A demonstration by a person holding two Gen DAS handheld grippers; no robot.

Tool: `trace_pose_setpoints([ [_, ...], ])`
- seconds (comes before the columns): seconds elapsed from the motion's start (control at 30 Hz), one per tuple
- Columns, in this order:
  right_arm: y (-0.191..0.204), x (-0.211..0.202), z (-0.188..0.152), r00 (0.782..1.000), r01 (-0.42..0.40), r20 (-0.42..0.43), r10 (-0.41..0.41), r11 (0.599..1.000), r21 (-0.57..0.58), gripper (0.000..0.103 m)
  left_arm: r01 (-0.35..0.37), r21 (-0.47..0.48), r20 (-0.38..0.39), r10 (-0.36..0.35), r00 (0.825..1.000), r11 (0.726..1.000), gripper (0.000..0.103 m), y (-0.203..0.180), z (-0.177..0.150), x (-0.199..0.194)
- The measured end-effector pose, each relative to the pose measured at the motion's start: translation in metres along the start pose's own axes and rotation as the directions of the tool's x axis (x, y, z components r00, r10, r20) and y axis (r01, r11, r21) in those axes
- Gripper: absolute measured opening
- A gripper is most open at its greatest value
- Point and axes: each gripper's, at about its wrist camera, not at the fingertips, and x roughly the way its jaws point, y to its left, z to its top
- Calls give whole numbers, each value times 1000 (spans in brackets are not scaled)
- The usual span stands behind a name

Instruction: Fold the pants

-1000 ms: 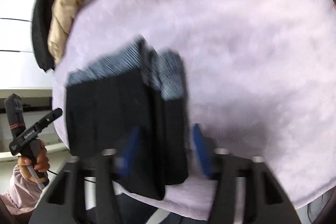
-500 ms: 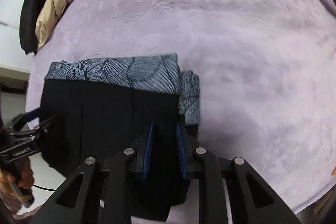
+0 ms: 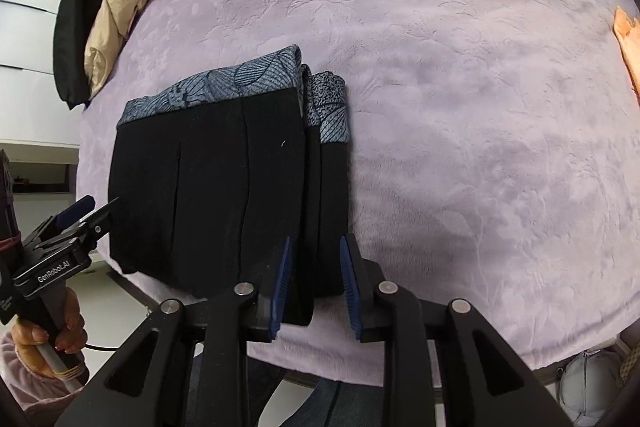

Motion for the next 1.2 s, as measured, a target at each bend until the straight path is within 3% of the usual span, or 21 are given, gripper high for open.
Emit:
trace_pose_setpoints([
  [0.23, 7, -17, -11, 1000, -6, 12, 7, 996, -85, 59, -43, -55, 7, 43, 999, 998, 103, -25, -24, -12],
  [0.37, 12, -28, -21, 999, 8, 52, -4, 997, -76, 80, -43, -32, 5, 43, 999, 999, 103, -31, -34, -15],
  [0.47, 22, -32, -32, 994, 21, 107, -12, 996, -83, 87, -41, -9, 7, 41, 999, 999, 103, -28, -41, -17],
  [0.57, 36, -33, -46, 988, 61, 146, -50, 995, -73, 103, -32, 11, 5, 32, 999, 999, 103, -21, -51, -20],
  [0.8, 61, -28, -75, 985, 87, 155, -82, 996, -28, 103, -49, -7, 2, 49, 999, 999, 103, 6, -71, -29],
  [1.2, 93, -32, -95, 963, 166, 215, -163, 986, 4, 103, -66, 4, 84, 66, 994, 998, 103, 34, -79, -47],
])
